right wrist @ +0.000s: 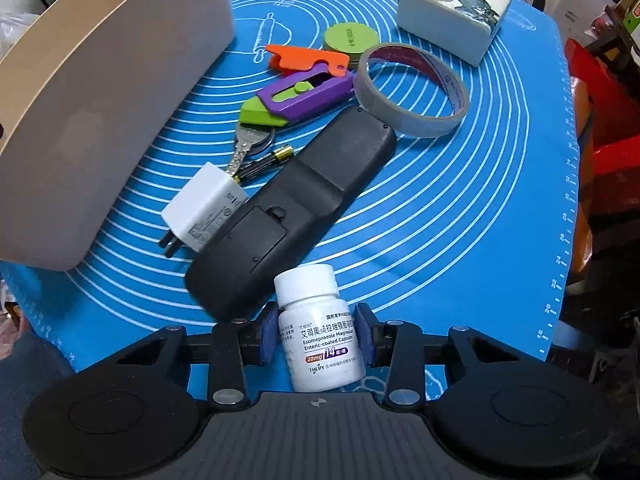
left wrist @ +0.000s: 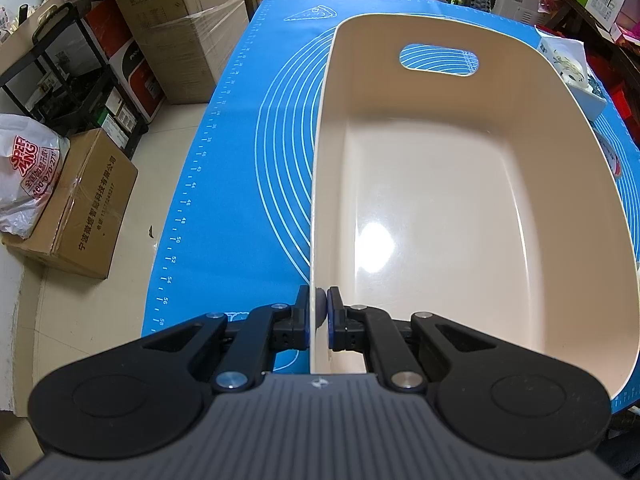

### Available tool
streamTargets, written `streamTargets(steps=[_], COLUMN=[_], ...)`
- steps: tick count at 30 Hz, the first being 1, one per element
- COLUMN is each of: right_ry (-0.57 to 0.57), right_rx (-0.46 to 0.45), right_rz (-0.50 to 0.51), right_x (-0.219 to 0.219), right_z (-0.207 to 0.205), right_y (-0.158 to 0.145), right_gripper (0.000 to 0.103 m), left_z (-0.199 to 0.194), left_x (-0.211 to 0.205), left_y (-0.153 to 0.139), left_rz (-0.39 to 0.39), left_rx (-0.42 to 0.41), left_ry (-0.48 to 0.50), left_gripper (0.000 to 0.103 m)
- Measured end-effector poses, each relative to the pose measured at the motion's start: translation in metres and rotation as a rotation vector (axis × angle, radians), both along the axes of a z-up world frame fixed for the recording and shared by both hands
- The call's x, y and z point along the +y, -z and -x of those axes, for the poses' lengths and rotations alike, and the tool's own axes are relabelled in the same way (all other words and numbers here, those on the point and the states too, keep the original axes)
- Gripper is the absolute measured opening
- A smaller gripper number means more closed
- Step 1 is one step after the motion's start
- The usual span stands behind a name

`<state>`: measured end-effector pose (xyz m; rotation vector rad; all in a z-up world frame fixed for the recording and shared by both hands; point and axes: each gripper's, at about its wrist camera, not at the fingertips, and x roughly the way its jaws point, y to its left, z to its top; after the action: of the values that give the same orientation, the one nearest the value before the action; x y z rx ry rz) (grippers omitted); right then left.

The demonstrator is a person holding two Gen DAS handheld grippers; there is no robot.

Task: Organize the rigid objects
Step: 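Carry the pill bottle into the basket and open the right gripper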

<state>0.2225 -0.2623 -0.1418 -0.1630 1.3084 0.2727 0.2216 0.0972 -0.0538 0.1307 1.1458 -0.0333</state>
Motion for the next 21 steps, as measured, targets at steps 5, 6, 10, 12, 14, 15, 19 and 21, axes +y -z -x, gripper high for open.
streamTargets(steps=[5,6,10,12,14,15,19,21], right_ry=[0.054,0.074,0.134,0.149,0.156,0.157,0.133,0.108], right_rx=[-0.041,-0.057,-0.165,-0.239,-0.307,-0.337,-0.428,-0.445], right_rz=[0.061,0.062,0.012,-0.025,-0.063,-0.082,-0.171,-0.214], right_x=[-0.005,-0.006,-0.003,0.003,0.009,0.014,0.041,0.057], right_z=[0.0,-0.001,0.0,0.001,0.002,0.002,0.002,0.001], right_y=[-0.009,-0.015,-0.052,-0.073,-0.095,-0.105,-0.138,-0.148], right_gripper=[0.046,0.046,0.046,0.046,0.046,0.046,0.046,0.046], left_z=[0.0,0.0,0.0,0.001,0.001,0.002,0.002,0.002], left_x=[0.0,0.0,0.001,0.0,0.0,0.0,0.0,0.0], left_y=[0.0,0.0,0.001,0.001,0.001,0.001,0.001,0.001], left_rz=[0.0,-0.002,-0.002,-0.002,-0.001,0.001,-0.002,-0.002], left_rx=[-0.001,-0.002,-0.003,-0.005,-0.007,-0.007,-0.008,-0.009], left_ry=[0.002,0.005,0.008,0.01,0.01,0.01,0.01,0.01], left_gripper=[0.009,0.009,0.009,0.009,0.009,0.009,0.009,0.009])
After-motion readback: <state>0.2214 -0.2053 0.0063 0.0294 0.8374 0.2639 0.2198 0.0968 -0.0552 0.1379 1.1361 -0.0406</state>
